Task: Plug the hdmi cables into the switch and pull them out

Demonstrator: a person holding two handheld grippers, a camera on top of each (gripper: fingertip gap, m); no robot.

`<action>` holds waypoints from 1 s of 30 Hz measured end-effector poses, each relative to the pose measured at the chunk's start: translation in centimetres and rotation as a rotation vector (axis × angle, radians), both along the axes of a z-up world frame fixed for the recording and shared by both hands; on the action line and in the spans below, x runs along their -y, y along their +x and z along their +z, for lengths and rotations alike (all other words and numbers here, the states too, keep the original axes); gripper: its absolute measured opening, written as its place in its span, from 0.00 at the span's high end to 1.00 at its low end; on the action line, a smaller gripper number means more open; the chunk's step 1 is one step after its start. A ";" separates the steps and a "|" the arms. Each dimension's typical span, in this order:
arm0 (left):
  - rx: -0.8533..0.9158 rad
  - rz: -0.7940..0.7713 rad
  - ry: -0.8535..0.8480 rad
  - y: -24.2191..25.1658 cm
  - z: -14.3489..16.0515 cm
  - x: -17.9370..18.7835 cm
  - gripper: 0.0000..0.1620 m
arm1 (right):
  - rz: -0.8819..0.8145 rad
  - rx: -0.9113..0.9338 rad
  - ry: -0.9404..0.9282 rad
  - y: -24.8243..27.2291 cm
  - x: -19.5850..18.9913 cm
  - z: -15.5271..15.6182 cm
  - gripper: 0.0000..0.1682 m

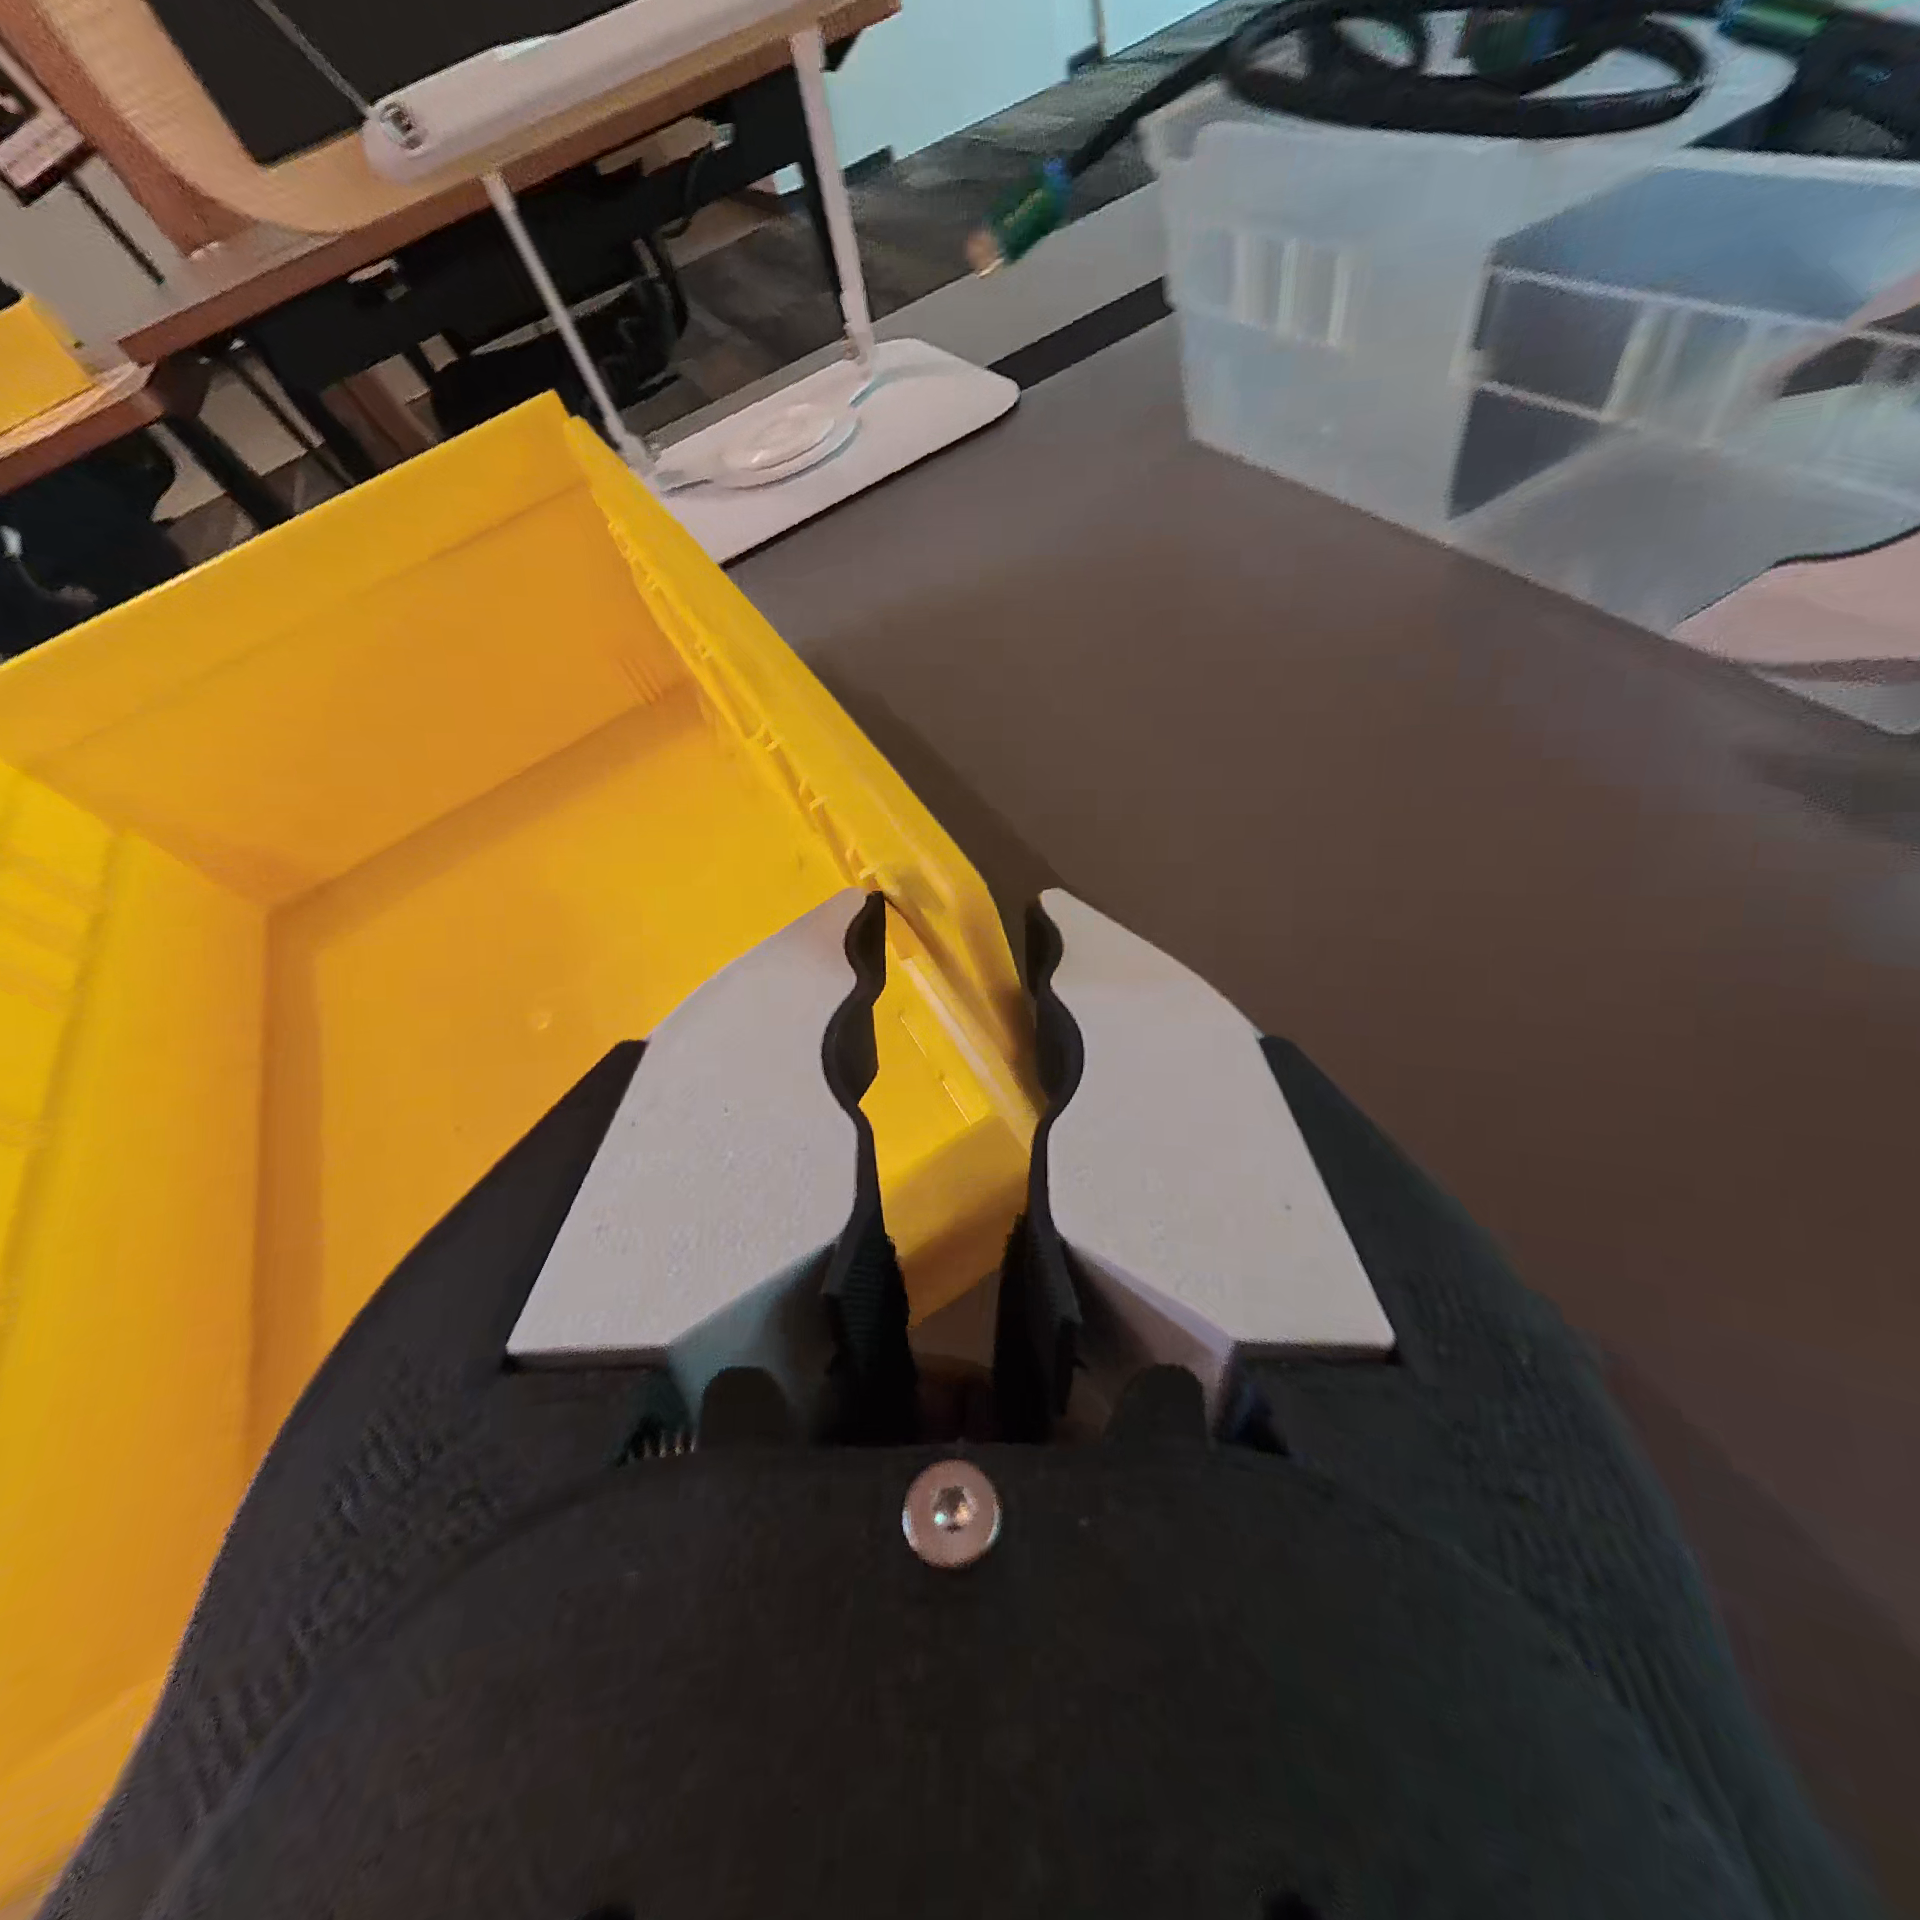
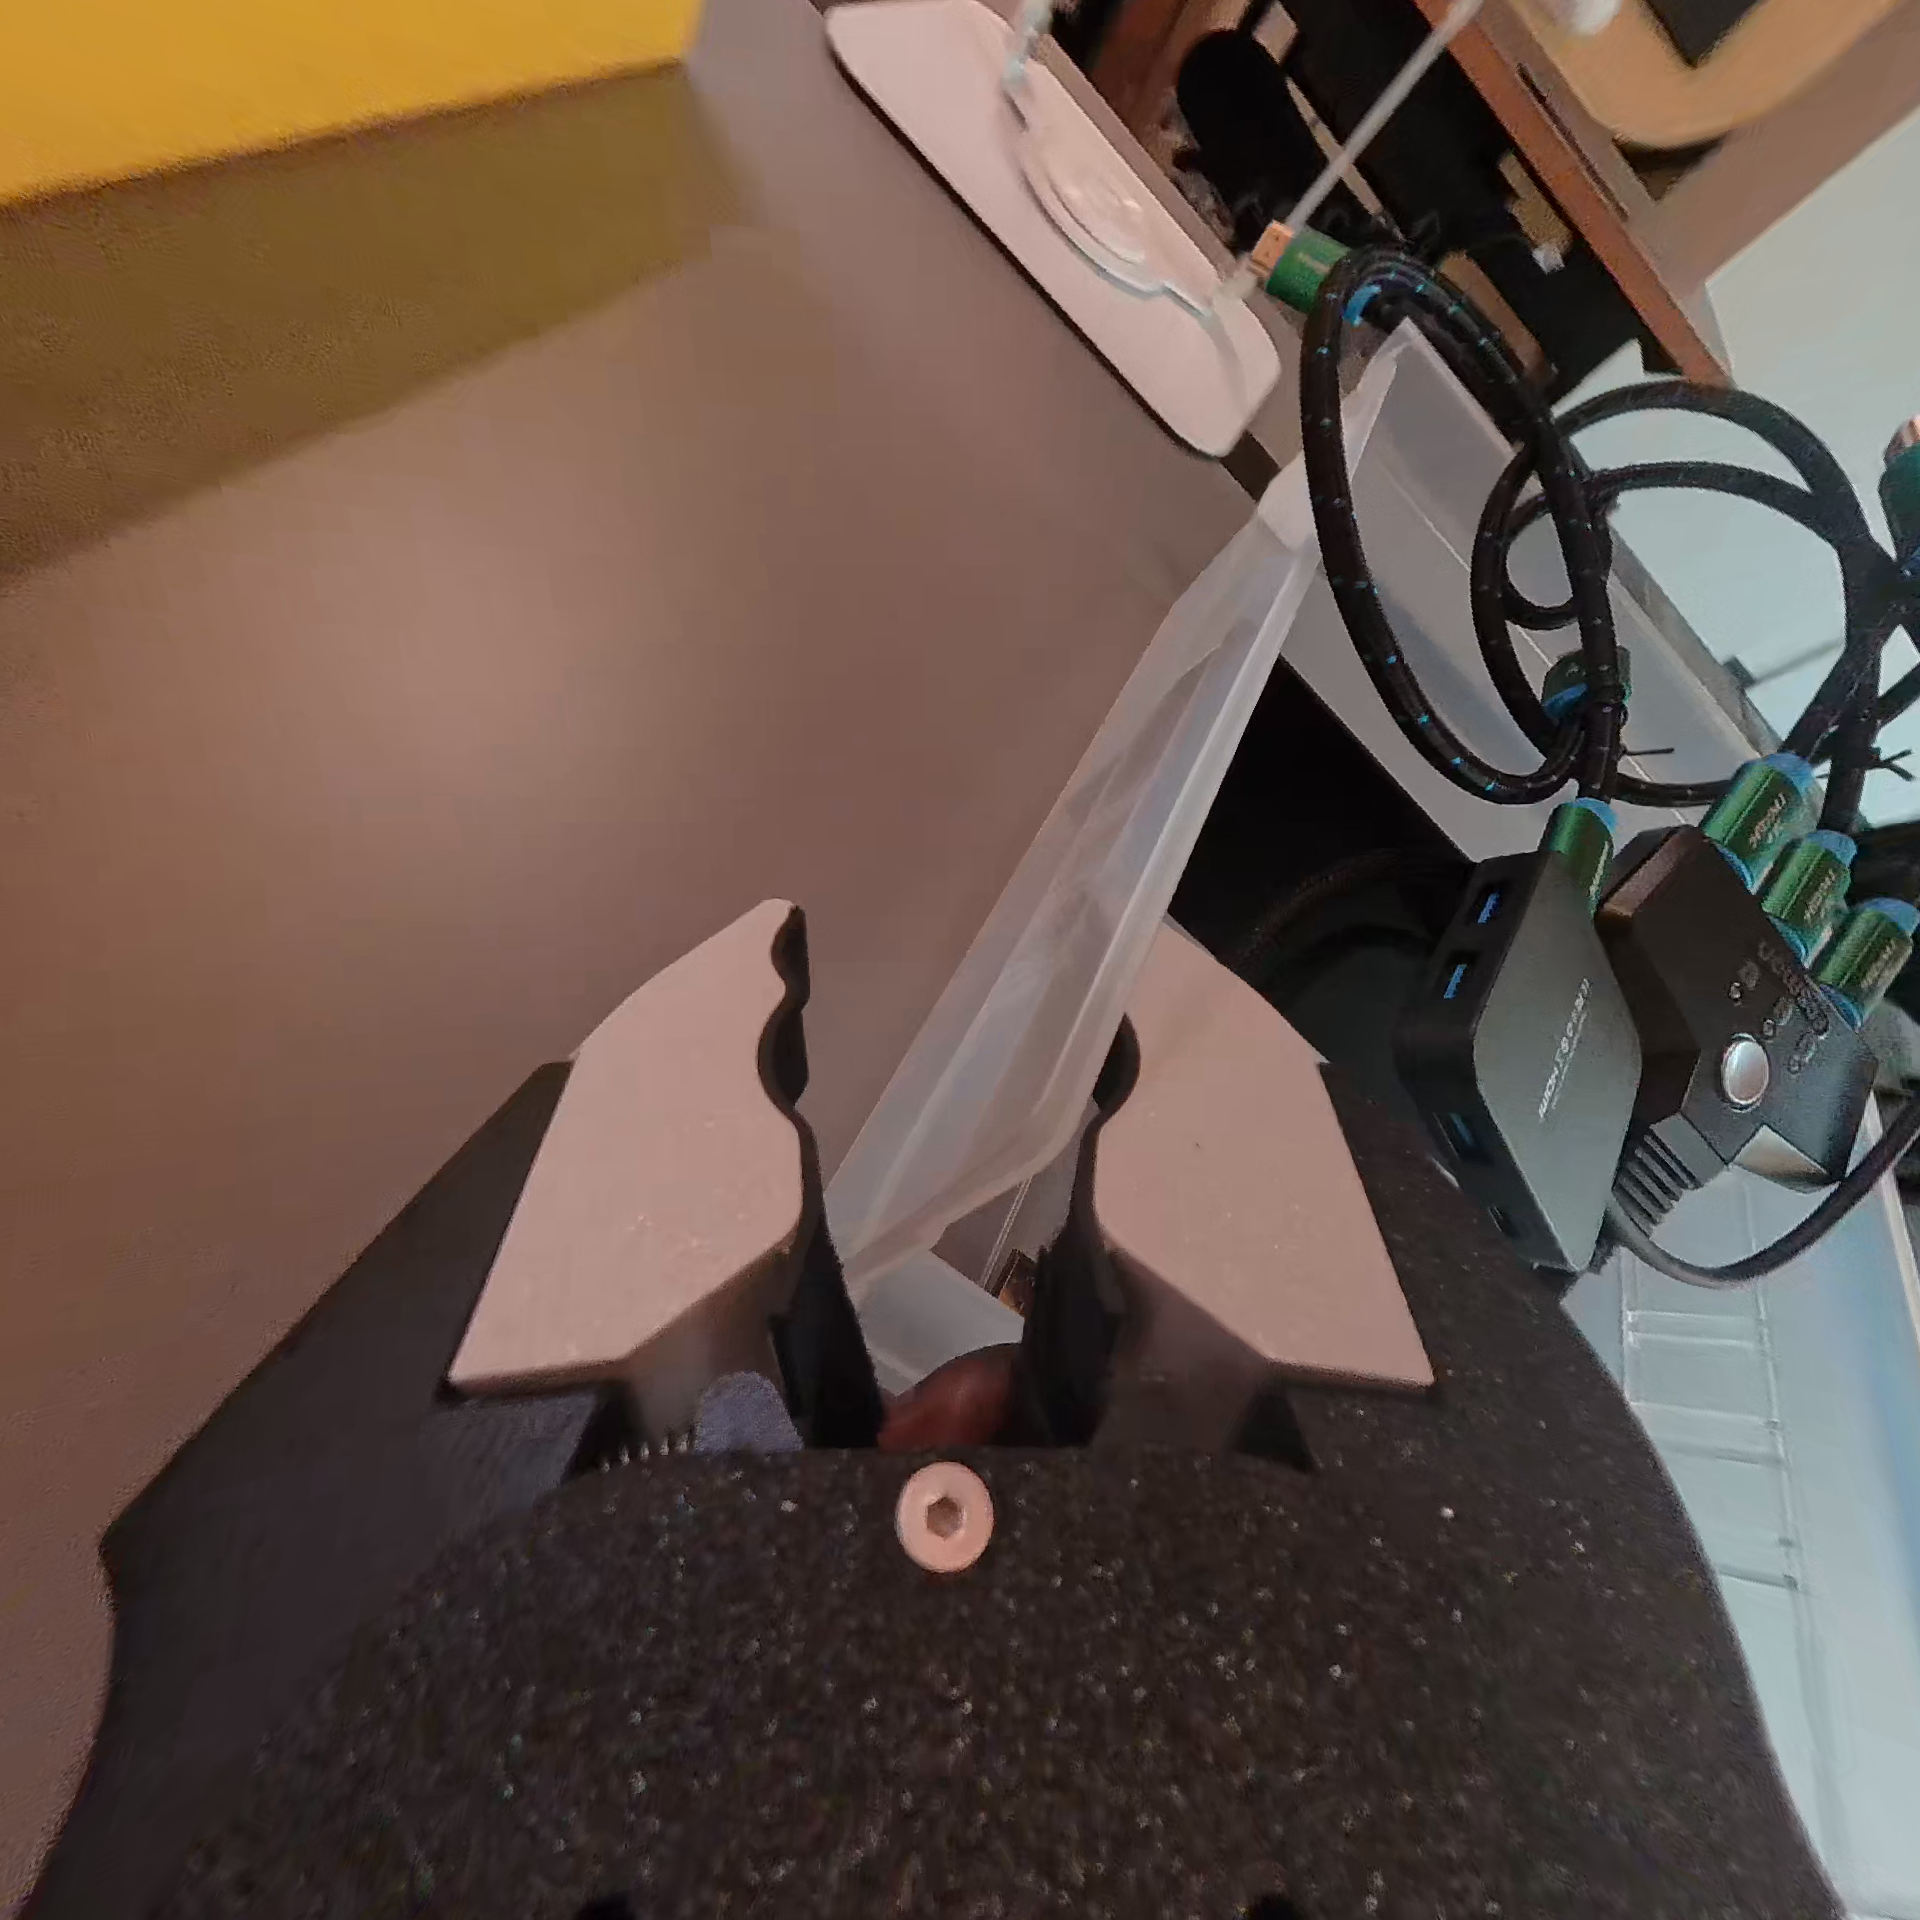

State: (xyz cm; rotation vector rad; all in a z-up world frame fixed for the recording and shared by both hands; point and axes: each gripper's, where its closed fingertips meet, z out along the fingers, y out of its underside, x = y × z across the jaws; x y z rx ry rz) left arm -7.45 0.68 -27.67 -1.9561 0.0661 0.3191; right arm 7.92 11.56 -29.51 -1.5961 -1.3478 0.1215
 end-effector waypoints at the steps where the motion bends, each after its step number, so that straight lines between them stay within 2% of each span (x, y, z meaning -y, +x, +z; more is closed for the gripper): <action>1: -0.007 -0.023 0.000 0.4 0.0 -0.2 0.84 | 0.028 -0.001 0.004 -0.7 0.6 0.0 0.67; 6: -0.041 -0.125 0.008 2.0 -0.1 -0.3 0.81 | 0.195 -0.113 -0.010 -3.9 4.2 0.7 0.62; 9: -0.060 -0.142 0.014 2.2 -0.1 -0.2 0.81 | 0.332 -0.200 -0.077 -5.7 7.0 1.1 0.51; 11: -0.072 -0.143 0.019 2.3 -0.1 -0.2 0.81 | 0.397 -0.199 -0.056 -6.2 8.0 1.2 0.48; 14: -0.081 -0.140 0.027 2.2 0.0 -0.1 0.82 | 0.409 -0.214 0.054 -5.9 7.8 2.0 0.59; 17: -0.087 -0.134 0.031 2.1 0.0 -0.1 0.83 | 0.354 -0.272 0.115 -5.3 6.8 3.2 0.79; 18: -0.086 -0.130 0.032 2.1 0.0 0.0 0.83 | 0.349 -0.266 0.114 -5.2 6.7 3.1 0.82; 30: -0.109 -0.154 0.041 2.0 0.0 0.2 0.85 | 0.375 -0.262 0.150 -5.3 6.7 3.2 0.83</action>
